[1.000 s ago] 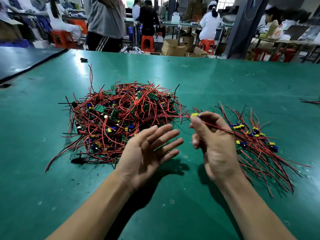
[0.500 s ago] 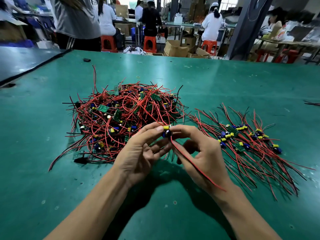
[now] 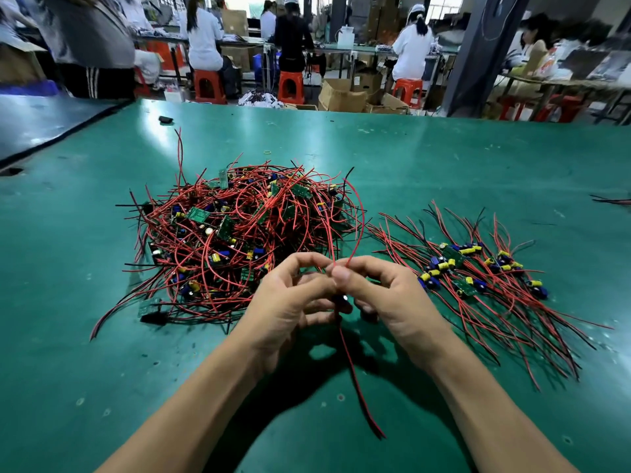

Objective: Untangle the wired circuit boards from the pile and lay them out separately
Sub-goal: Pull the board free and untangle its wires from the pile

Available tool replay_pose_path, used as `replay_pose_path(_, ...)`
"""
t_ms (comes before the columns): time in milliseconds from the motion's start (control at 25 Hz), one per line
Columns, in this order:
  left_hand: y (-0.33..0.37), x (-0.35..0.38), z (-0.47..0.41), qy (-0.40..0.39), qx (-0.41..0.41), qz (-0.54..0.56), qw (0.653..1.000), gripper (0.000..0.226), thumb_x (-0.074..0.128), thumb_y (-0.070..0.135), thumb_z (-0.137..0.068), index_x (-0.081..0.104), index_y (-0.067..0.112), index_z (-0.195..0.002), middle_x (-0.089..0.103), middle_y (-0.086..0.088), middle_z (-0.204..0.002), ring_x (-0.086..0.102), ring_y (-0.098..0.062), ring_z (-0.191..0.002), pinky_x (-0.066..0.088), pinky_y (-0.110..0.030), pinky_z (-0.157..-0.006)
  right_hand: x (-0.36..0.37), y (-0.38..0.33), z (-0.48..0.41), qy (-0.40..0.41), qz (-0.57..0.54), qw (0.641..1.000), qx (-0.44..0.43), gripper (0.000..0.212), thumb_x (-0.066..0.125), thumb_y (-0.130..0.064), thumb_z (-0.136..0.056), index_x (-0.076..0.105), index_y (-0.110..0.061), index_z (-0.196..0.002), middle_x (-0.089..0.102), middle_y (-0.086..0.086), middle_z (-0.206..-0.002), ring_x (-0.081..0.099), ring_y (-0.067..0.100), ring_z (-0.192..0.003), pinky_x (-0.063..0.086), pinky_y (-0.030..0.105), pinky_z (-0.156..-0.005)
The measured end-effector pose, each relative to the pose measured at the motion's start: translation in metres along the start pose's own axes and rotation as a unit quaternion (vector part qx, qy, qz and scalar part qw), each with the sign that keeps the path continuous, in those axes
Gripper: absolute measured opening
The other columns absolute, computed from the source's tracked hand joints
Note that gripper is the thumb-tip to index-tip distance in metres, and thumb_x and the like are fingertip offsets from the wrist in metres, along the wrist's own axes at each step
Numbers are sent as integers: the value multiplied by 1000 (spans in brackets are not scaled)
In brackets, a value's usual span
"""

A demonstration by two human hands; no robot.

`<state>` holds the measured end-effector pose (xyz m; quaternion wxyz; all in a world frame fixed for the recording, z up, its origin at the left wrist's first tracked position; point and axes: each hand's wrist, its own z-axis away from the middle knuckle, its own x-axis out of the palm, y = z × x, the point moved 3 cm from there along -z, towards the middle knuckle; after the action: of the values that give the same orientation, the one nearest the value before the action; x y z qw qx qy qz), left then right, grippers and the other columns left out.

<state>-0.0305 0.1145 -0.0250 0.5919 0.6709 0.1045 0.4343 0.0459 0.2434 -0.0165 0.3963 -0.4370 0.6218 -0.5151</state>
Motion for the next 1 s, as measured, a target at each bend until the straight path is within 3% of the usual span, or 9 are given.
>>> replay_pose_path(120, -2, 1, 3, -2, 3, -27, 1000, 46, 79, 6, -68, 57, 7, -109, 72, -9, -82, 71, -25, -68, 59, -31, -63, -2, -3, 1, 13, -20, 1000, 8, 12, 83, -26, -79, 77, -16, -82, 66, -8, -65, 54, -2, -52, 40, 7, -51)
replay_pose_path(320, -2, 3, 3, -19, -29, -26, 999, 46, 78, -3, -65, 60, 5, -107, 72, -8, -86, 73, -36, -77, 58, -31, -67, -7, 4, -3, 93, -99, 987, 89, 22, 82, -36, -64, 68, -19, -66, 44, 0, -57, 36, 11, -50, 29, 30, -54)
replay_pose_path(480, -4, 8, 5, -25, -70, -57, 996, 27, 73, 9, -73, 69, 2, -99, 70, -11, -80, 73, -31, -70, 57, -28, -64, -7, 3, -3, 80, -52, 993, 74, 24, 80, -34, -69, 66, -15, -70, 50, -2, -53, 34, 9, -46, 27, 19, -44)
replay_pose_path(560, -5, 8, 6, -17, -82, -74, 994, 13, 69, 9, -82, 73, 2, -92, 72, -14, -82, 71, -28, -65, 58, -28, -62, -6, 4, -3, 80, -39, 994, 60, 19, 78, -30, -77, 68, -15, -70, 54, -6, -53, 36, 6, -45, 30, 16, -43)
replay_pose_path(640, -5, 8, 7, -13, -83, -92, 992, 13, 71, 12, -80, 75, 3, -89, 74, -16, -82, 71, -26, -62, 56, -23, -56, -4, 5, -3, 79, -33, 995, 59, 18, 77, -29, -82, 72, -14, -73, 59, -4, -57, 44, 5, -47, 37, 15, -44)
replay_pose_path(800, -7, 6, 5, 24, -63, -121, 990, 9, 69, 3, -84, 76, 1, -79, 62, -18, -72, 56, -20, -50, 47, -20, -46, 2, 11, 0, 5, -58, 992, 114, 32, 74, -42, -80, 79, -13, -93, 76, 11, -84, 68, 18, -70, 57, 29, -57)
replay_pose_path(920, -7, 4, 5, 40, -53, -157, 985, 16, 66, 3, -86, 76, 3, -73, 63, -15, -67, 58, -20, -47, 45, -20, -46, 0, 15, 0, -23, 0, 993, 119, 24, 69, -37, -90, 80, -18, -99, 78, 10, -93, 70, 16, -80, 59, 38, -80)
replay_pose_path(1000, -5, 6, 6, 33, -44, -188, 981, 24, 64, 3, -87, 75, 7, -66, 63, -9, -58, 59, -17, -44, 43, -18, -42, -1, 16, -1, -17, 14, 993, 120, 21, 67, -31, -95, 80, -15, -96, 77, 10, -89, 69, 17, -76, 56, 40, -82)
